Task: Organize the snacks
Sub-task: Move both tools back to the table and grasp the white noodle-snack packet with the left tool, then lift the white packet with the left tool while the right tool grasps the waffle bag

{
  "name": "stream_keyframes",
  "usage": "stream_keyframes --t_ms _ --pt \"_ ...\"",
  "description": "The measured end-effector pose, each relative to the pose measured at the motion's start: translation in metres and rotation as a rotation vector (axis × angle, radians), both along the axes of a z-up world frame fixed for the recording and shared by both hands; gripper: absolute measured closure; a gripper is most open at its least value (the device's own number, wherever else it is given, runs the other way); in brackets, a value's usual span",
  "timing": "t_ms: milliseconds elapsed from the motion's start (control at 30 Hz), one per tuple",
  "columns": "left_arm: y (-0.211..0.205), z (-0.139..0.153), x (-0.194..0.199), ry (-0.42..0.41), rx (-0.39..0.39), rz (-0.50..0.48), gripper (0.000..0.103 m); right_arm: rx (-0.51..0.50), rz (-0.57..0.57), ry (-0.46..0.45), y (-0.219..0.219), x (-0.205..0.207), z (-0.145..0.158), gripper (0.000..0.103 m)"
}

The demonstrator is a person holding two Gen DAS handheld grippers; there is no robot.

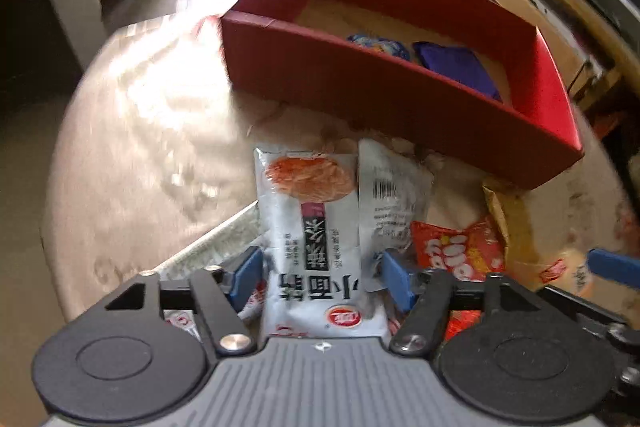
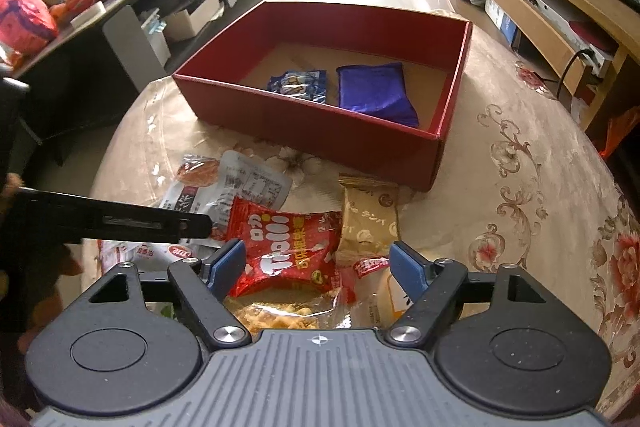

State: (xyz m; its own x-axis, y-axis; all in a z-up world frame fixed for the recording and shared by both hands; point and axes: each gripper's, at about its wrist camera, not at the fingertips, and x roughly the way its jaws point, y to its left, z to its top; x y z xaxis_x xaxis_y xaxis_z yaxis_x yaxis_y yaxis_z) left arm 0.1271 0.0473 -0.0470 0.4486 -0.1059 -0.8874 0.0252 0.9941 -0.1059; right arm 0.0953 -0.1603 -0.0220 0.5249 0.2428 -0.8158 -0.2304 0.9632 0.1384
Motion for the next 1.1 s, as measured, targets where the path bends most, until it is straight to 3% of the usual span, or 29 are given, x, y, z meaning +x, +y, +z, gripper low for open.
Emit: stream_keyframes --t_ms 100,233,333,467,600,633,700,767,867,933,1000,1100 --pt "-0.019 -0.006 0.001 -0.015 0.084 -0.032 0.027 0.000 0.004 0.004 0.000 0.000 -0.001 0.019" --pt "-0.036 -0.010 -0.007 -0.020 0.154 -0.111 0.029 -0.003 0.010 0.012 0.000 0.000 -0.002 0.018" --pt "-0.031 -0.009 -0.014 -0.029 0.192 -0.124 0.037 -0.002 0.006 0.016 -0.003 0.001 -0.002 0.018" --pt "-0.005 -0.003 -0.017 -0.006 0.103 -0.057 0.047 0.007 -0.003 0.008 -0.007 0.001 0.002 0.018" --pt "0.003 -0.001 -0.017 0.013 0.062 -0.045 0.047 0.014 0.008 0.000 -0.005 0.000 0.004 0.018" --pt "0.002 -0.001 -0.017 0.011 0.063 -0.034 0.047 0.014 0.011 0.002 -0.005 0.000 0.003 0.018" --pt "0.001 -0.002 -0.010 0.008 0.048 -0.008 0.032 0.008 0.014 0.007 -0.003 0.001 0.002 0.018" --pt "-0.004 -0.004 0.002 0.007 0.046 0.002 0.024 0.005 0.017 0.011 -0.001 0.002 0.001 0.018" --pt "-0.014 -0.011 0.012 -0.014 0.115 -0.002 0.022 0.003 0.021 0.016 0.001 0.002 0.000 0.018" --pt "-0.021 -0.014 0.010 -0.025 0.181 -0.022 0.029 -0.003 0.024 0.024 0.001 0.002 -0.002 0.018" --pt "-0.025 -0.010 0.006 -0.046 0.216 -0.038 0.053 -0.010 0.025 0.033 0.000 0.001 -0.004 0.018" --pt "-0.013 -0.003 0.003 -0.035 0.113 -0.024 0.058 -0.025 0.026 0.050 -0.001 -0.005 -0.008 0.016"
